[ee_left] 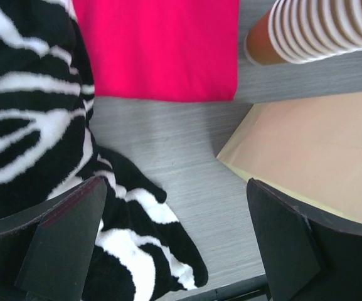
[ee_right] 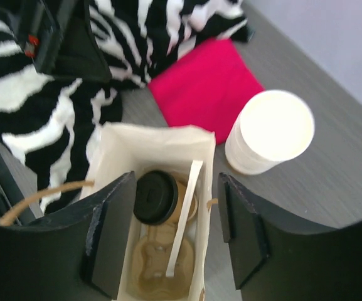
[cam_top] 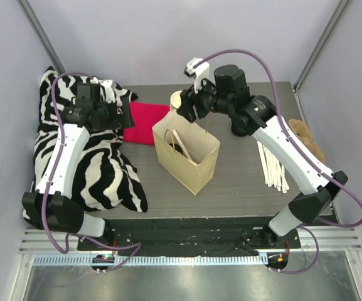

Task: Pack the takeout coffee

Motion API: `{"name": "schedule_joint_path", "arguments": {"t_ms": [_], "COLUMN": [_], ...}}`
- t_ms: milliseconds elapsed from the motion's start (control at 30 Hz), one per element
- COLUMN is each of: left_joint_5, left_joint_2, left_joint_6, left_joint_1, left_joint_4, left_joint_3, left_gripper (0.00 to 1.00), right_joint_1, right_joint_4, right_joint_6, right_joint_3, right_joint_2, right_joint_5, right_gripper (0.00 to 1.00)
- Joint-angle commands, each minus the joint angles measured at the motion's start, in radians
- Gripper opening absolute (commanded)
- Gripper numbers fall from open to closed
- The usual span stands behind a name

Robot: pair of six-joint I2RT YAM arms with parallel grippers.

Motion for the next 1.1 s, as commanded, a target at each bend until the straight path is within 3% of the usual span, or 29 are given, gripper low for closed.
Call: {"name": "schedule_joint_path", "arguments": {"t_ms": [0,200,333,467,800,900,1067], "left_joint_5": [0.080,0.097,0.217,0.182,0.156,0.125,0.104], "left_joint_2": [0.061,0.200,0.230,0.236,0.103,0.055,-0.017], "left_joint_6": [0.108,0.148,0.116,0.125,0.224,0.258,0.283], "left_joint_1": [0.025,0.052,0.124,0.149,0.163,0.160,0.155], "left_joint_4": [-0.083,-0.261,-0.293,-0.316,-0.251,-0.224,-0.188], "left_joint_3": [0.182,0.403,0.469,0.473,0.099,-0.016,-0.139], "left_gripper": [1.00,1.00,1.00,1.00,1.00,1.00,1.00], "right_joint_1": [-0.003,-0.123,-0.360,-0.488,-0.611,-0.614,-0.616], "right_joint_4": [0.095,0.098,0.062,0.043,0.042,0.052,0.069], "right_joint_6": [0.023,0.110,0.262,0.267,0.135,0.119,0.133], "right_joint_3": [0.137,0.173,0.085,-0.089,-0.644,-0.770,-0.846], "right_joint_2": [-0.051,-0.063,-0.124,-0.231,-0.486,-0.520,-0.552], "right_joint_5": [0.118,0.254,0.182,0.158,0.219,0.219,0.201], "right_gripper": [0.69,0.95,0.97,0.97,0.98,0.98,0.98]}}
